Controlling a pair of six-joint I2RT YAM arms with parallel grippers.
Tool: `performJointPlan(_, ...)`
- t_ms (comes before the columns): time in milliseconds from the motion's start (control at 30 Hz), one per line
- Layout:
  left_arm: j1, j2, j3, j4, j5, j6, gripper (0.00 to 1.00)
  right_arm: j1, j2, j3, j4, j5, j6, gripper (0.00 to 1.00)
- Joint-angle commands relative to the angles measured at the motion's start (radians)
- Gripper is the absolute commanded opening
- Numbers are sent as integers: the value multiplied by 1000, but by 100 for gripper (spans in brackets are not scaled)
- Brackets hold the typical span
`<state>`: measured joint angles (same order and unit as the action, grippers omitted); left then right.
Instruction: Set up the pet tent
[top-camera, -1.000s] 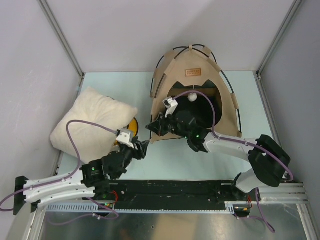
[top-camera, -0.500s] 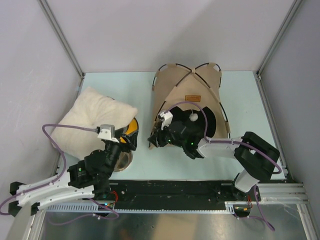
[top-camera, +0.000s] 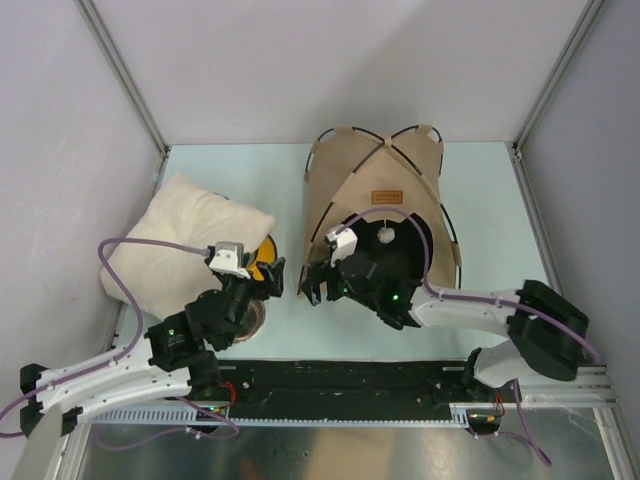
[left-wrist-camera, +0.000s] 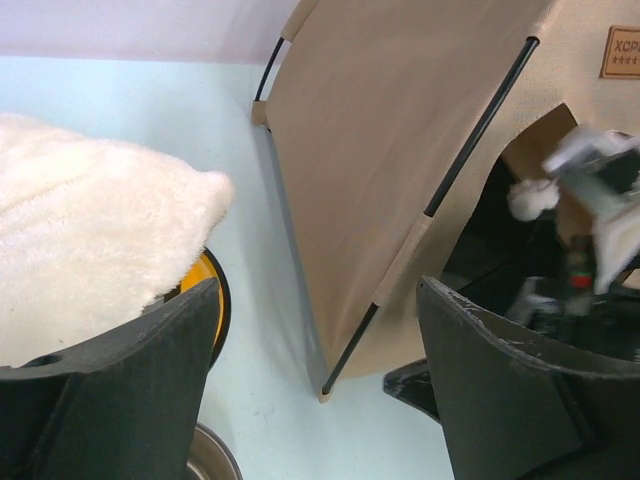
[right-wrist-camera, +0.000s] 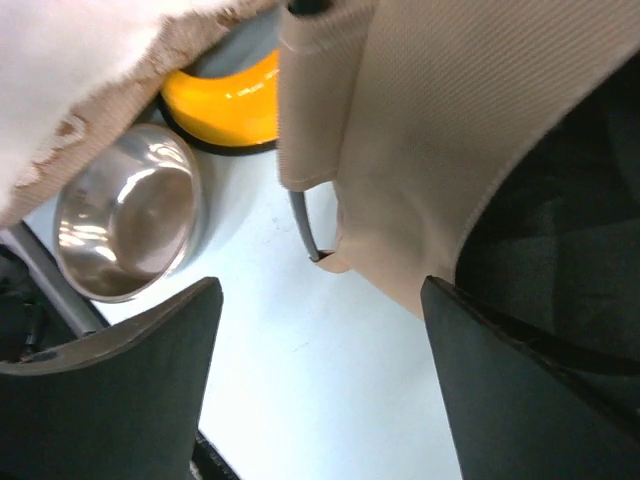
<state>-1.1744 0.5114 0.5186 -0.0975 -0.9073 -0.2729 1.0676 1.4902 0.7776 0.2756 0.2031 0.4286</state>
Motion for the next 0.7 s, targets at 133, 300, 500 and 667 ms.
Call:
performJointPlan(133, 49, 28, 57, 22, 107, -42, 98, 40, -294, -5, -189, 97, -6, 99)
performJointPlan(300, 69, 46, 84, 23, 128, 3, 100, 52, -484, -19, -354, 133, 4, 99)
performJointPlan(500, 185, 99, 181, -98, 154, -20, 100, 19, -724, -11, -476, 176, -7, 98)
performJointPlan(667, 354, 220, 340, -385, 78, -163, 100, -62, -766, 40, -518, 127, -19, 97)
